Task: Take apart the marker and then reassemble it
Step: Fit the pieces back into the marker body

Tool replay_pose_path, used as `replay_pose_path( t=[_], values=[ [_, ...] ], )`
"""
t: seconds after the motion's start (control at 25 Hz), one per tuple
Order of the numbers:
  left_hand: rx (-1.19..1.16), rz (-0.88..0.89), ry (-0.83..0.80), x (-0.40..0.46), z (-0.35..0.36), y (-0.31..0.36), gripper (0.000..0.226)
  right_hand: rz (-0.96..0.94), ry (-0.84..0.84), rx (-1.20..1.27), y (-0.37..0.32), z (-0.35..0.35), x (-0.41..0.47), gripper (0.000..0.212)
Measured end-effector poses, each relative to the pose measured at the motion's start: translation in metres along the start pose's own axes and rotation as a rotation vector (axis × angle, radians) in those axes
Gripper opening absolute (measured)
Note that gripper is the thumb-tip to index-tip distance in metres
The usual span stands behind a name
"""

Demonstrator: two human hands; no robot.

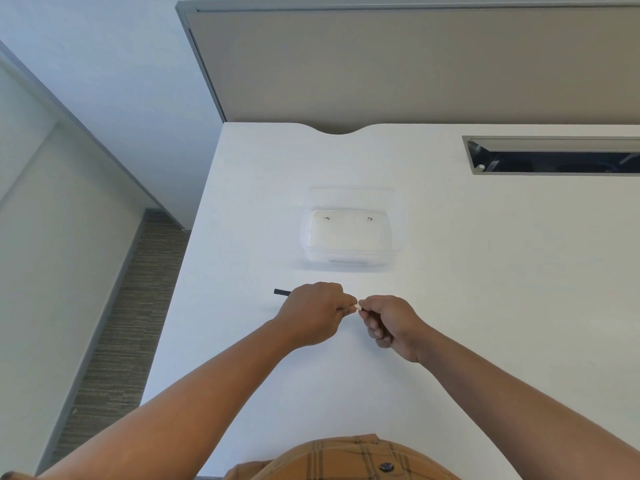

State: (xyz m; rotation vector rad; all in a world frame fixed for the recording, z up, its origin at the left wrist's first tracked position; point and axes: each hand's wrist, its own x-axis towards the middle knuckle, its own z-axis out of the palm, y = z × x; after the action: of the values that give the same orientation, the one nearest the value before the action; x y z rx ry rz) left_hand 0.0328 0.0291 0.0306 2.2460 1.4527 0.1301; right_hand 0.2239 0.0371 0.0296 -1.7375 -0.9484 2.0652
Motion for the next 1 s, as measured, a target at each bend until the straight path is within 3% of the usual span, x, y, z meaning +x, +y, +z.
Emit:
replay_pose_path(
  t=[0.08,0.28,0.44,0.6,0.84,1.0],
  values=[
    [0.021,0.049,0.031,0.000,0.003,0.002,0.028,0.082,-0.004,0.014,-0.003,-0.002,-0.002,0.034],
    [-0.123,-0.004,0.008,0.005,0.003,-0.004,0.025,-0.265,0.092,-0.165,0.001,-0.005,-0.002,0.030],
    [-0.133,-0.009,-0.083,0.006,-0.001,-0.012,0.030,-0.340,0.108,-0.251,0.007,-0.014,0.005,0.018],
    [-0.112,-0.136,-0.056,0.001,-0.006,-0.036,0.035,-0.357,0.197,-0.239,0.010,-0.030,0.011,0.014],
    [-0.423,-0.303,0.023,-0.013,-0.002,-0.057,0.019,-0.424,0.283,-0.275,0.015,-0.042,0.021,0.019],
    [-0.540,-0.398,0.066,-0.014,0.006,-0.056,0.019,-0.515,0.343,-0.455,0.022,-0.045,0.022,0.012]
  ],
)
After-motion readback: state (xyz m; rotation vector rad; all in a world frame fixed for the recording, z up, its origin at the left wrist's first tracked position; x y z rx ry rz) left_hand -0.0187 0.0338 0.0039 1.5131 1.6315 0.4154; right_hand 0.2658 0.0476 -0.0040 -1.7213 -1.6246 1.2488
